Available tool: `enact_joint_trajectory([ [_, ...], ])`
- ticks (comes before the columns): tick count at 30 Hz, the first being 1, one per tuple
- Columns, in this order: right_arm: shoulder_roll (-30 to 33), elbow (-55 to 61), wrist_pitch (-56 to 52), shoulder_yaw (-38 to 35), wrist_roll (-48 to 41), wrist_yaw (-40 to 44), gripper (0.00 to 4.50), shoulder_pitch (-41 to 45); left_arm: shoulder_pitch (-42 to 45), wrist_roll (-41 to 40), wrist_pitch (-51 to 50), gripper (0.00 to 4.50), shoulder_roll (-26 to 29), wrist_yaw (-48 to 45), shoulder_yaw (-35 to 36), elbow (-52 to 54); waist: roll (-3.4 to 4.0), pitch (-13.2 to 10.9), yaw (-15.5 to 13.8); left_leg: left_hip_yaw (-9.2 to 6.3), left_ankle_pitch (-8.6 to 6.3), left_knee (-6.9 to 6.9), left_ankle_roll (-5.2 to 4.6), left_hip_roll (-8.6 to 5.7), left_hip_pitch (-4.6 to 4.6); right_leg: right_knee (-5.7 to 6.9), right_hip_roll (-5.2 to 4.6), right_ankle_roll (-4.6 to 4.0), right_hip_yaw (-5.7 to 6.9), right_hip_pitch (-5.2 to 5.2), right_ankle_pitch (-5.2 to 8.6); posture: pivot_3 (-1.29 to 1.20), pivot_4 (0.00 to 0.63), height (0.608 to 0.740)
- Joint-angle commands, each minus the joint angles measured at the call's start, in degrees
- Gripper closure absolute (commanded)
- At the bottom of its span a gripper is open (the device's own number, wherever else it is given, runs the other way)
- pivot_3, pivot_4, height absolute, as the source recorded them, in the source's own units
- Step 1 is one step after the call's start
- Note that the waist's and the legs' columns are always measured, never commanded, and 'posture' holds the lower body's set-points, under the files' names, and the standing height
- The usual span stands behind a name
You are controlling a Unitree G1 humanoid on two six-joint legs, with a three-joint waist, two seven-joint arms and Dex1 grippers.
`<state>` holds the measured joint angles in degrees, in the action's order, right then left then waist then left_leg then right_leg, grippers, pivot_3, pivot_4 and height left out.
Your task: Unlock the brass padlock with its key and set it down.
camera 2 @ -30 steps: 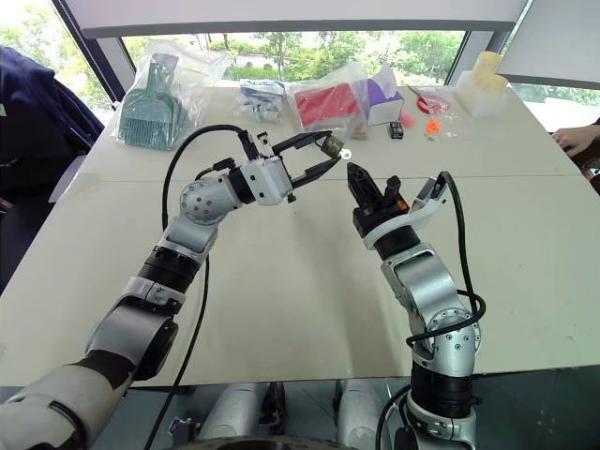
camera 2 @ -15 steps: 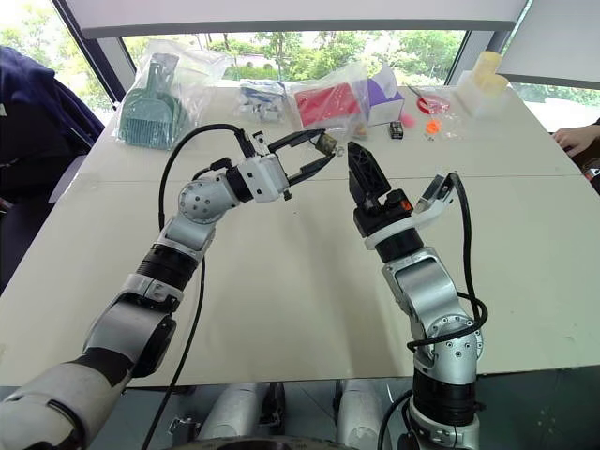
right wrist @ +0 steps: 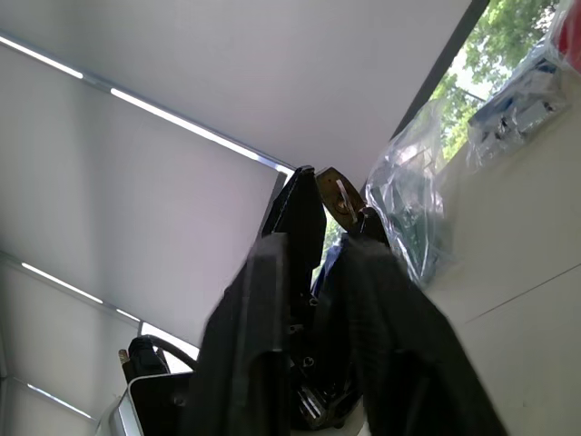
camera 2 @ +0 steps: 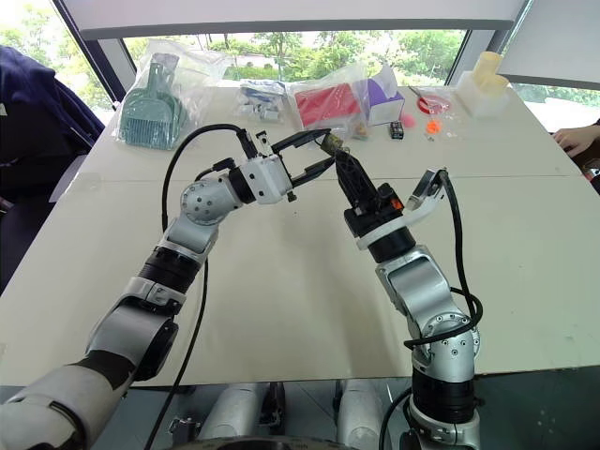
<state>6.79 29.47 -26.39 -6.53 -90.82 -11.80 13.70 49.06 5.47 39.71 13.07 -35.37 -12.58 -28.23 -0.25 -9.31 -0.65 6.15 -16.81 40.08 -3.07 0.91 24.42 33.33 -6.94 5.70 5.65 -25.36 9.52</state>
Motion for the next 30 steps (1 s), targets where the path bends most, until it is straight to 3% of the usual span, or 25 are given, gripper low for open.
enact_joint_trajectory([
  [1, -0.2, 0.6, 0.6, -0.2, 0.6, 1.1, 4.44, 0.8, -0.1, -1.9, -0.3, 3.29, 0.0, -0.4, 0.3, 3.0, 0.00, 0.0, 0.0, 0.00, 0.00, 0.00, 0.00, 0.00, 0.00, 0.00, 0.00, 0.00, 0.00, 0.00, 0.00, 0.00, 0.150, 0.735],
  [11, 0.0, 0.3, 0.1, 0.3, 3.7, 2.8, 4.44, 0.2, -0.7, -2.5, -2.0, 3.29, -0.1, -1.1, 0.4, 4.8, 0.00, 0.0, 0.0, 0.00, 0.00, 0.00, 0.00, 0.00, 0.00, 0.00, 0.00, 0.00, 0.00, 0.00, 0.00, 0.00, 0.150, 0.735],
  [15, 2.2, 1.6, -1.5, 1.1, 6.4, 5.7, 3.15, -1.2, -0.3, -2.8, -2.7, 3.29, -0.2, -1.2, 0.6, 4.4, 0.01, 0.0, 0.0, 0.00, 0.00, 0.00, 0.00, 0.00, 0.00, 0.00, 0.00, 0.00, 0.00, 0.00, 0.00, 0.00, 0.150, 0.735],
  [19, 3.3, 1.6, -1.8, 1.4, 9.0, 6.9, 1.11, -1.6, -0.6, -3.3, -3.0, 3.29, -0.2, -1.7, 0.4, 4.8, 0.01, 0.0, 0.0, 0.00, 0.00, 0.00, 0.00, 0.00, 0.00, -0.02, 0.00, -0.01, 0.00, 0.00, 0.01, 0.00, 0.150, 0.735],
  [30, 4.6, 0.0, -1.6, -0.3, 13.8, 10.1, 1.11, -0.6, -1.5, -4.3, -3.6, 3.29, 0.1, -3.1, 0.4, 5.9, 0.01, 0.0, 0.0, 0.00, 0.00, 0.00, 0.00, 0.00, 0.00, -0.01, 0.00, -0.01, 0.00, -0.01, 0.01, 0.00, 0.150, 0.735],
])
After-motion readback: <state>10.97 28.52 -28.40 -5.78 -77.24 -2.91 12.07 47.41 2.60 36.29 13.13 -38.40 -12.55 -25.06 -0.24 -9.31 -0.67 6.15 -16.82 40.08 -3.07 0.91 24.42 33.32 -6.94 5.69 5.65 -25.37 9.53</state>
